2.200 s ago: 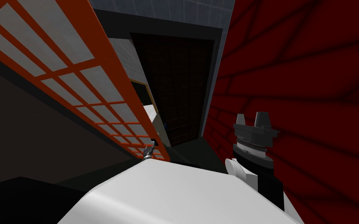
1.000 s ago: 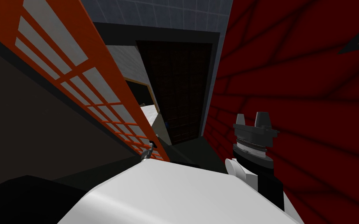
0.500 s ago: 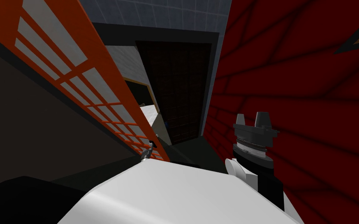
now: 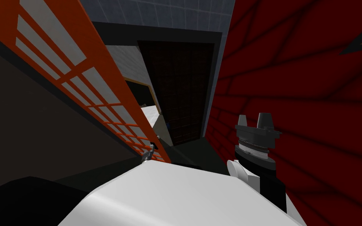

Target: Pull the door open

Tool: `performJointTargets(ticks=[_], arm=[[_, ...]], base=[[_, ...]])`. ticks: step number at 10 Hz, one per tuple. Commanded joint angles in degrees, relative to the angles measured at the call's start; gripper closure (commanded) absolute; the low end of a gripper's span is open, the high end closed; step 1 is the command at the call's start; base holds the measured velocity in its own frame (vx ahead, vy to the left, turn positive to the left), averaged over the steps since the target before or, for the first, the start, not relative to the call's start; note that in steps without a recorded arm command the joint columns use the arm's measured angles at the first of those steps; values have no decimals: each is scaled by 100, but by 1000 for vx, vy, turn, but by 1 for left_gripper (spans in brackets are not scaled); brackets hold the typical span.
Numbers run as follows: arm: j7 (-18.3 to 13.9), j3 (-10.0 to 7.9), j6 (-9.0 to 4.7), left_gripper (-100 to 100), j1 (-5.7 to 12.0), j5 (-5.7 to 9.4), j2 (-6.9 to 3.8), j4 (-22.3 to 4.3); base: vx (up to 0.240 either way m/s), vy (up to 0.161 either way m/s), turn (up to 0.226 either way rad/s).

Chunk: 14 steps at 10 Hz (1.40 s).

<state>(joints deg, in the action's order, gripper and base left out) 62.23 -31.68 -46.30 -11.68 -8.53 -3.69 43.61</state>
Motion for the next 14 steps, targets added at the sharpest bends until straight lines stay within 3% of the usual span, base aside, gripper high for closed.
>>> performJointTargets(ticks=[1,2,3,14], arm=[[49,-169,127,100,3,72,-140,-147],[49,-169,127,100,3,72,-140,-147],[-204,42,31,100,68,66,-54,-60],[-1594,402,-10,100,116,467,-189,-41]], base=[[-13,-7,-11],[0,0,0],[-33,-27,-89],[-40,19,-61]])
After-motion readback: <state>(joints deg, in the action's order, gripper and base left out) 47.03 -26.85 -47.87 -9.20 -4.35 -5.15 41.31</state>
